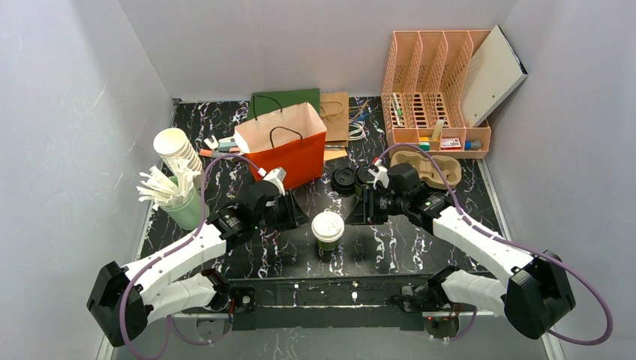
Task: Pack the takeout coffee
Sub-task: Close the cup lid on the coffee cup.
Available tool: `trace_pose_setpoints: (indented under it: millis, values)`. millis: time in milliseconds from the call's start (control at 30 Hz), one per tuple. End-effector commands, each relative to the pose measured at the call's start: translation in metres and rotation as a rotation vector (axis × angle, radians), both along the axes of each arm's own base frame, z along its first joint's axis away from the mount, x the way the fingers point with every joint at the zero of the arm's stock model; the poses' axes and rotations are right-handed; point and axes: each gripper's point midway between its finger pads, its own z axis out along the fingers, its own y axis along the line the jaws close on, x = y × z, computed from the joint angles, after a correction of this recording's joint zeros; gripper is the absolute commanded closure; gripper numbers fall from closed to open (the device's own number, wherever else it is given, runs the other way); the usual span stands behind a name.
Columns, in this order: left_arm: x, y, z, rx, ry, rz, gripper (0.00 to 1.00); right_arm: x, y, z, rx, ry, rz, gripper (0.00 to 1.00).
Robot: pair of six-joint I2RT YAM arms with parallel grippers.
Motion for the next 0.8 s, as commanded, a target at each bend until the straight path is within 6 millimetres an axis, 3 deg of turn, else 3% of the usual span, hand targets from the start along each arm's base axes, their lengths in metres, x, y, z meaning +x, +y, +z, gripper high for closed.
trace_pose_setpoints:
  millis: [0,133,767]
  values:
    - [-0.0057,0.0029,-0.0042,-0.013,0.019,-0.004,0.77,0.0009,0.0058,0.0037,0.032,-0.016,0.017,0.64]
    - [-0.0080,-0.0029,-0.0084,-0.033,0.038,-0.023,0.79,0.0002,0.0071,0.0024,0.035,-0.008,0.026,0.69]
    - [-0.0111,-0.0050,-0.0135,-0.043,0.054,-0.036,0.80,-0.0044,0.0129,0.0011,0.043,0.009,0.060,0.75]
